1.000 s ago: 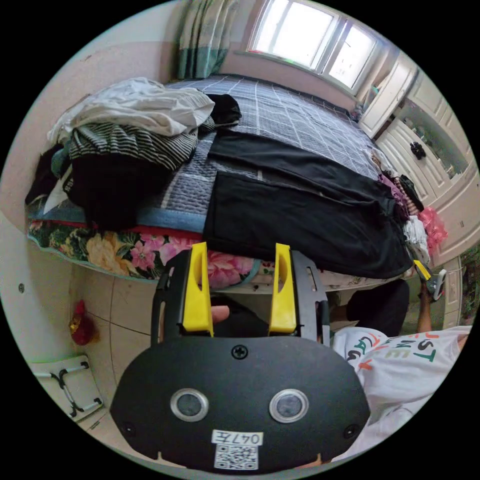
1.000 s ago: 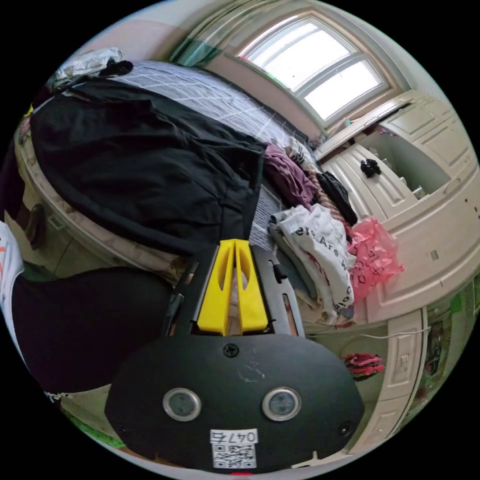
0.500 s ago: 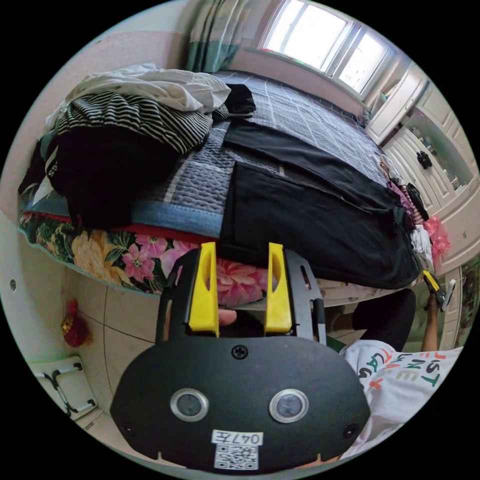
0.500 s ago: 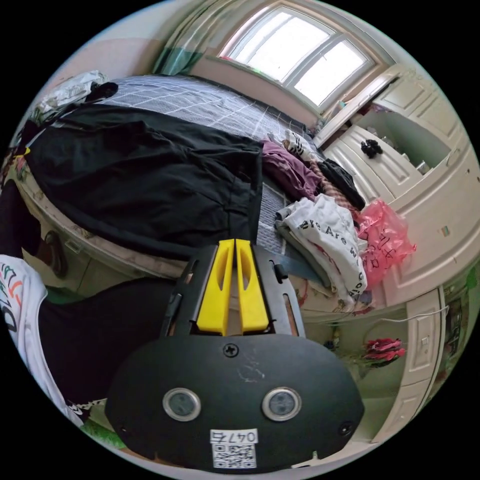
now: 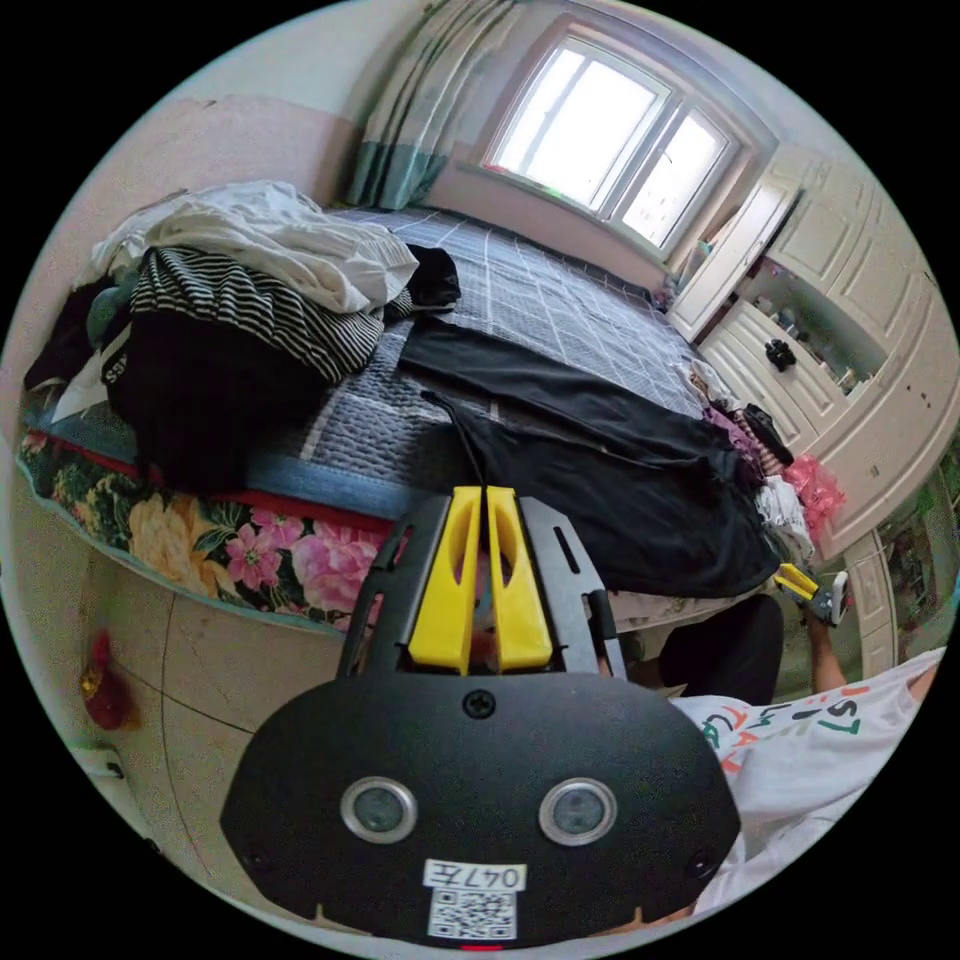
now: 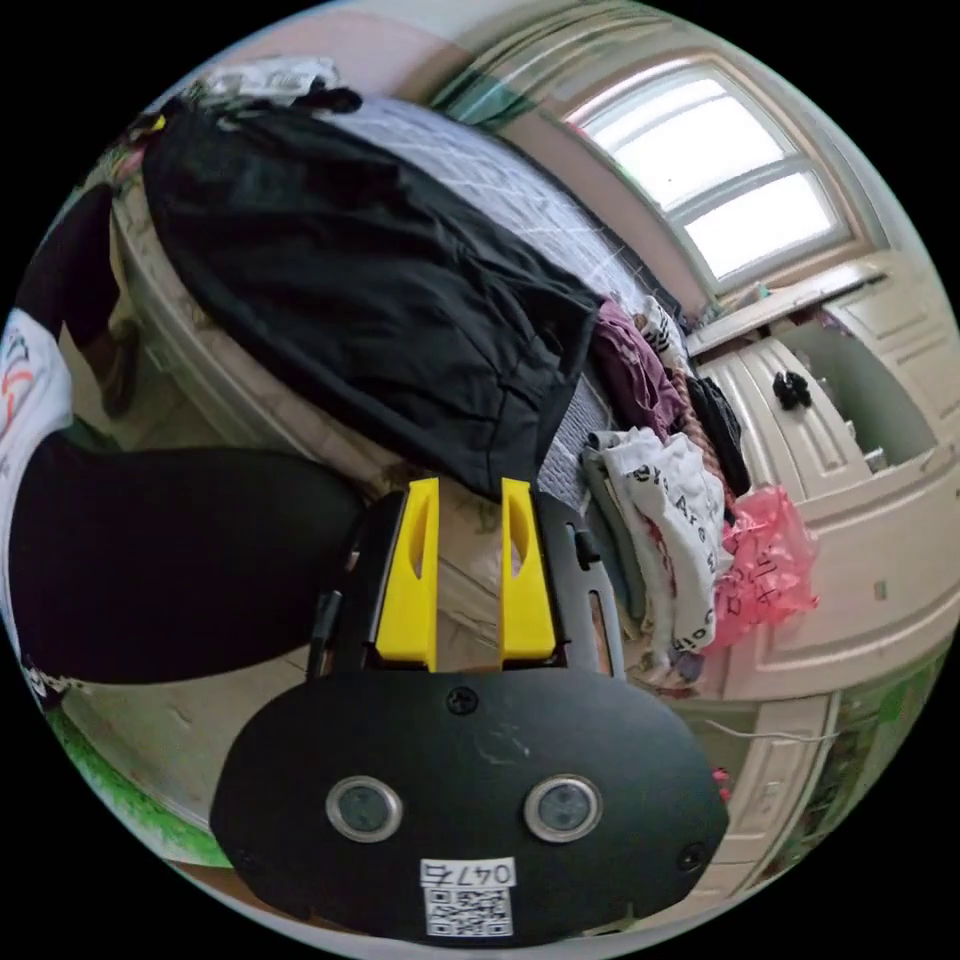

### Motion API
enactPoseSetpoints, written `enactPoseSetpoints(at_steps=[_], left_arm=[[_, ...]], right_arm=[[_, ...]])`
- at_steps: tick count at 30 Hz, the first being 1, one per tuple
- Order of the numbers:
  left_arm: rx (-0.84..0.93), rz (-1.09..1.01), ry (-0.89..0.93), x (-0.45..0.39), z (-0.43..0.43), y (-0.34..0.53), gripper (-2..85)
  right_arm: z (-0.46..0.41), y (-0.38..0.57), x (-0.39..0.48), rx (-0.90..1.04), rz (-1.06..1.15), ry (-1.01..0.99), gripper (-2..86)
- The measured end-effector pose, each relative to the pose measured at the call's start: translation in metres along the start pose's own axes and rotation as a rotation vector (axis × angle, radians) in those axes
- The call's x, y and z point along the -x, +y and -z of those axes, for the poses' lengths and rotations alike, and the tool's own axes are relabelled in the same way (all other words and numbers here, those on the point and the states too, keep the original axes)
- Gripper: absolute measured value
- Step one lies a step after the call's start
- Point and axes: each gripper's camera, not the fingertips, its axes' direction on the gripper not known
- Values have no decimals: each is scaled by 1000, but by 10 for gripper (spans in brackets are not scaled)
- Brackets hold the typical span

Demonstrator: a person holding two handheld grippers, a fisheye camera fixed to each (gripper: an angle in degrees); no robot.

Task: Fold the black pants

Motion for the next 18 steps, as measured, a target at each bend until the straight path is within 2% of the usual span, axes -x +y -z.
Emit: enactPoseSetpoints(at_steps=[3,8,10,18], left_arm=[[-13,10,4,0,8,0,-5],[51,14,-73,-3,5,0,9],[53,26,-86,-4,6,2,52],[135,14,-127,-8,-2,-7,120]], right_arm=[[-8,-11,20,68,186,124,31],[-14,-36,44,34,437,258,29],[-21,-47,42,43,460,249,33],[-51,-93,27,75,556,130,5]])
